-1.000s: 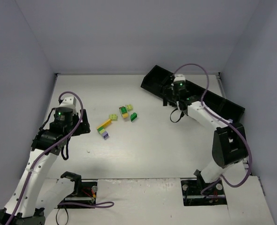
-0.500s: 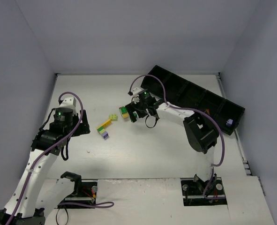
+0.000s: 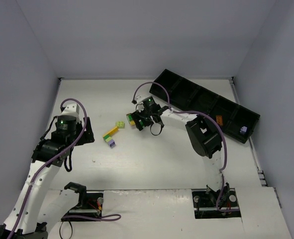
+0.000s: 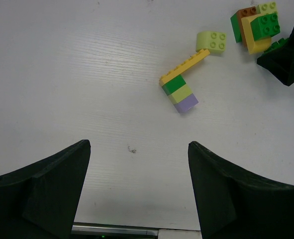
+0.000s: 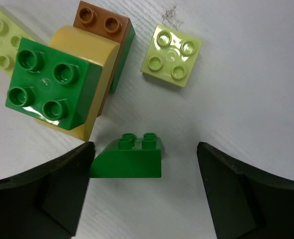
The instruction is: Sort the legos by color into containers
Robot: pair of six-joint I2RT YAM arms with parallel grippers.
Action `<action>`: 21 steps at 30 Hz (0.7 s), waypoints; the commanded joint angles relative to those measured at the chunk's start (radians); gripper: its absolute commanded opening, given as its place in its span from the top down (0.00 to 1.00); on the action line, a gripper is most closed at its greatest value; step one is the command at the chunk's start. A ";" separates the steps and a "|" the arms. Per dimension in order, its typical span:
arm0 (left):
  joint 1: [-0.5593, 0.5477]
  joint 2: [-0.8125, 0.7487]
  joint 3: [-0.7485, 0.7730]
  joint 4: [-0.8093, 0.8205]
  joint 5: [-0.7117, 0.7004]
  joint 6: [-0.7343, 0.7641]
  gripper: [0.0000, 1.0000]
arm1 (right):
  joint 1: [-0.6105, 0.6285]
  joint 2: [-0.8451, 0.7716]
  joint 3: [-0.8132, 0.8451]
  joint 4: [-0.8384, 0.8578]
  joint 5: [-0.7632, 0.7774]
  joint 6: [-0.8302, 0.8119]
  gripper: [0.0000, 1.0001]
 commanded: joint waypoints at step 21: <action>-0.005 0.020 0.025 0.038 -0.004 0.008 0.27 | -0.274 -0.351 -0.101 0.071 0.405 0.034 1.00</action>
